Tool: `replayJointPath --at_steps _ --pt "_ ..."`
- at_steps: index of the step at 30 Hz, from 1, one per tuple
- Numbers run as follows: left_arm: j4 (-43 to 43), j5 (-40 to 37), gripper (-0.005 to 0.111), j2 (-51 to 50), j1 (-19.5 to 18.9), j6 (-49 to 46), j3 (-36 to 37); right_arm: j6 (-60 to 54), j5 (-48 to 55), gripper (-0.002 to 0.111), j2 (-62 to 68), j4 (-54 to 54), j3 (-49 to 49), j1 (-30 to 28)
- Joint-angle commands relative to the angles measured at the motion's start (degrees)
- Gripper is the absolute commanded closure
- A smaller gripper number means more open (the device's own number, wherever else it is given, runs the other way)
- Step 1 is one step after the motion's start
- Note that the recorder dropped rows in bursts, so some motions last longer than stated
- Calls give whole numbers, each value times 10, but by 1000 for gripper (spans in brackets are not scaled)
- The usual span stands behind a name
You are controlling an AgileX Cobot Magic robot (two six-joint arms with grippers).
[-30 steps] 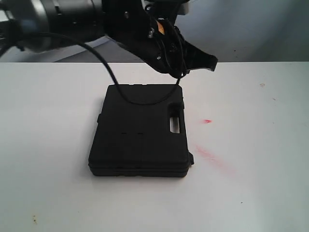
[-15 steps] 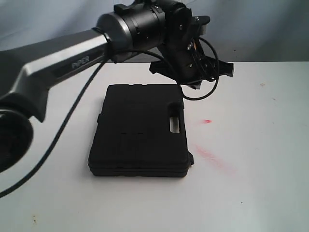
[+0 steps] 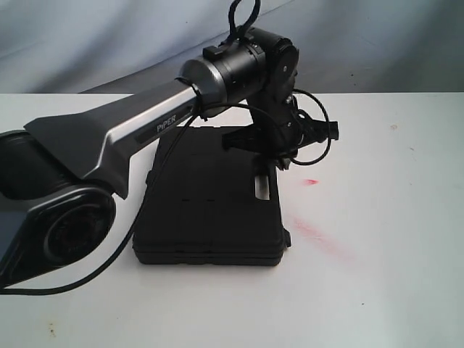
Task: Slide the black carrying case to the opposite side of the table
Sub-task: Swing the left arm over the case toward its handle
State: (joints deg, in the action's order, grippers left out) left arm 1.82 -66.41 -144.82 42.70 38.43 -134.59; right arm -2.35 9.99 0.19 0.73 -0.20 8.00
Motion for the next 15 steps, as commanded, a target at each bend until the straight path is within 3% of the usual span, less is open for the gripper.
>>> replayJointPath --at_steps 1,9,12,15 --pt "2 -14 107 -11 -3 19 -3 0 -7 108 -2 -2 2 1" --pt "-51 -3 106 6 -1 17 -3 0 -7 108 -2 -2 2 1" --pt "-47 4 100 11 -1 -18 -3 0 -7 108 -2 -2 2 1" --pt "-48 12 86 15 -1 -25 -3 0 -7 108 -2 -2 2 1"
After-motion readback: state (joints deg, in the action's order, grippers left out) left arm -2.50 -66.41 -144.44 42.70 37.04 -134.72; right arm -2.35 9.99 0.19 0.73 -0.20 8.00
